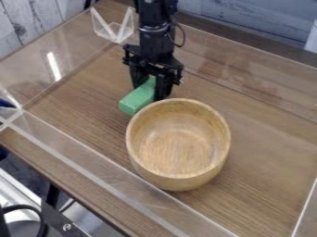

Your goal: Remove the green block from inside the brown bowl and put it on the table

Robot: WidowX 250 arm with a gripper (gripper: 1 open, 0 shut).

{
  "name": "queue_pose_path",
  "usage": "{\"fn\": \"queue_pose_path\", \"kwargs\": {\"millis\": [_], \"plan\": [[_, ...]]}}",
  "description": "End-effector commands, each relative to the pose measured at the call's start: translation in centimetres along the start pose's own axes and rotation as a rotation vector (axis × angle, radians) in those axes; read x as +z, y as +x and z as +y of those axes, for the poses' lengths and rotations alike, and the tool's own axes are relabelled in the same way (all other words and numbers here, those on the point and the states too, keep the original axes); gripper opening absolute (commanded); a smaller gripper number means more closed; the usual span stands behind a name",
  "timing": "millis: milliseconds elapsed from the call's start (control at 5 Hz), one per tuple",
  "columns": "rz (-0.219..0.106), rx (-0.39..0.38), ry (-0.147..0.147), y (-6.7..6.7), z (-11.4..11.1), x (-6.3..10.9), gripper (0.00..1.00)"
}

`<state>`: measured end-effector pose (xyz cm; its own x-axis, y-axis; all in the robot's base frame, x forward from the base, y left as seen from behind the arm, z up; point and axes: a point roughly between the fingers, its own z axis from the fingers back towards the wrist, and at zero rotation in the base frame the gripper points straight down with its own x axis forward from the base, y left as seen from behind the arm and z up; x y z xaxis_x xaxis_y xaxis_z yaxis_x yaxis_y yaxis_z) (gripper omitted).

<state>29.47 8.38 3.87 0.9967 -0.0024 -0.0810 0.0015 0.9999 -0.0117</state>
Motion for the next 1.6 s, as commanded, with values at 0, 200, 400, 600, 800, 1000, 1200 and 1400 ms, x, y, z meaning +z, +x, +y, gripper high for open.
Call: {"fn": "queue_pose_path", "kwargs": {"millis": [0,200,400,600,800,1000,1200,1400], "plan": [[-0.060,0.013,0.022,0.91,0.89,1.53,0.00],[-0.063,0.024,0.025,0.84,1.44,1.37,0.00],[-0.066,0.028,0.026,0.84,1.56,1.43,0.00],[-0.070,0.031,0.025,0.84,1.59,1.58,0.00],[-0.074,0.034,0.024,0.83,1.61,1.73,0.00],[-0.078,0.037,0.023,0.83,1.65,1.87,0.00],[-0.082,0.040,0.022,0.83,1.67,2.03,0.00],[-0.086,0.043,0.021,0.81,1.66,2.20,0.00]]}}
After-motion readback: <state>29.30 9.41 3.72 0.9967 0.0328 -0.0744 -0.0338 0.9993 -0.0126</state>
